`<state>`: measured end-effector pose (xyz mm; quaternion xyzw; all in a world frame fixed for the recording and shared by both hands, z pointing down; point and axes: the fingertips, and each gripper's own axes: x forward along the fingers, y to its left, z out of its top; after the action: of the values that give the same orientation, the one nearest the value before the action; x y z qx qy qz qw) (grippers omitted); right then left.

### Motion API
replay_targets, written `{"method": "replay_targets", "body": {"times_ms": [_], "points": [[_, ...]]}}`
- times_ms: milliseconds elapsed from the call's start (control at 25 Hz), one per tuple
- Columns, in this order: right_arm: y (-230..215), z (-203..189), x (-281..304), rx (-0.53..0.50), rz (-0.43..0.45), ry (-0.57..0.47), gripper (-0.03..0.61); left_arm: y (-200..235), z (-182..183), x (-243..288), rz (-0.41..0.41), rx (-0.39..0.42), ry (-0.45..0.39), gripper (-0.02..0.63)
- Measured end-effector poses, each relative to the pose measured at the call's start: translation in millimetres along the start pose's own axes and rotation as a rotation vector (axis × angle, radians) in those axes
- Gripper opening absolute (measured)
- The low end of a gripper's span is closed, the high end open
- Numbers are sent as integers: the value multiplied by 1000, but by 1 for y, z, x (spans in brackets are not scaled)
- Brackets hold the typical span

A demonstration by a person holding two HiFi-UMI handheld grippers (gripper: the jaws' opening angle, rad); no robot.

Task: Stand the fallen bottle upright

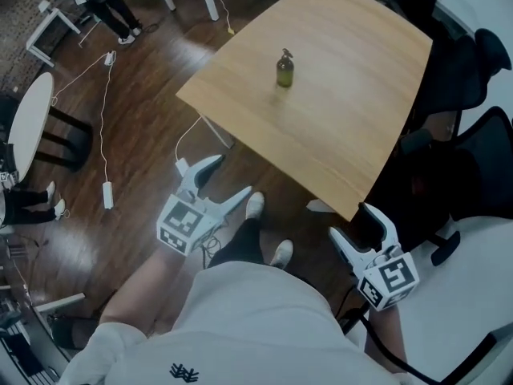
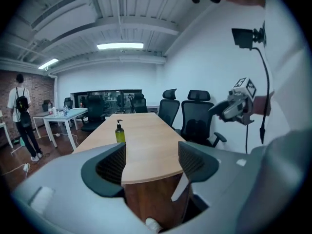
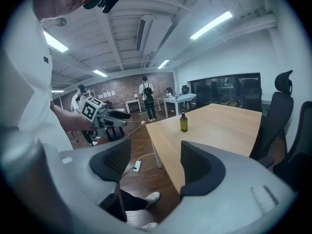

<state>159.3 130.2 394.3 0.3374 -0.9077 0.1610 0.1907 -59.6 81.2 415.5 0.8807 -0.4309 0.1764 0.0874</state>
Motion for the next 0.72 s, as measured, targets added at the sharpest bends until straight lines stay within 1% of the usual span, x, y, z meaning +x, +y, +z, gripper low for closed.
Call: {"method": "replay_targets", "body": {"times_ms": [80, 160, 320, 440, 560, 720], "points": [[16, -2, -1, -10, 18, -12, 319, -19, -4, -31, -18, -25, 2, 334], [34, 0, -4, -26, 26, -31, 319, -36, -5, -55, -45, -31, 1, 334], [63, 6, -7, -40, 14, -68, 319, -54, 9, -86, -86, -13, -58, 333], [81, 6, -8, -43, -17, -86, 319, -63, 14, -101, -147, -22, -106, 333], [103, 8, -6, -38, -58, -108, 321, -57, 10, -126, -199, -31, -132, 333], [143, 16, 3, -29, -111, -148, 320, -36, 0, -168, -226, -36, -155, 333]]}}
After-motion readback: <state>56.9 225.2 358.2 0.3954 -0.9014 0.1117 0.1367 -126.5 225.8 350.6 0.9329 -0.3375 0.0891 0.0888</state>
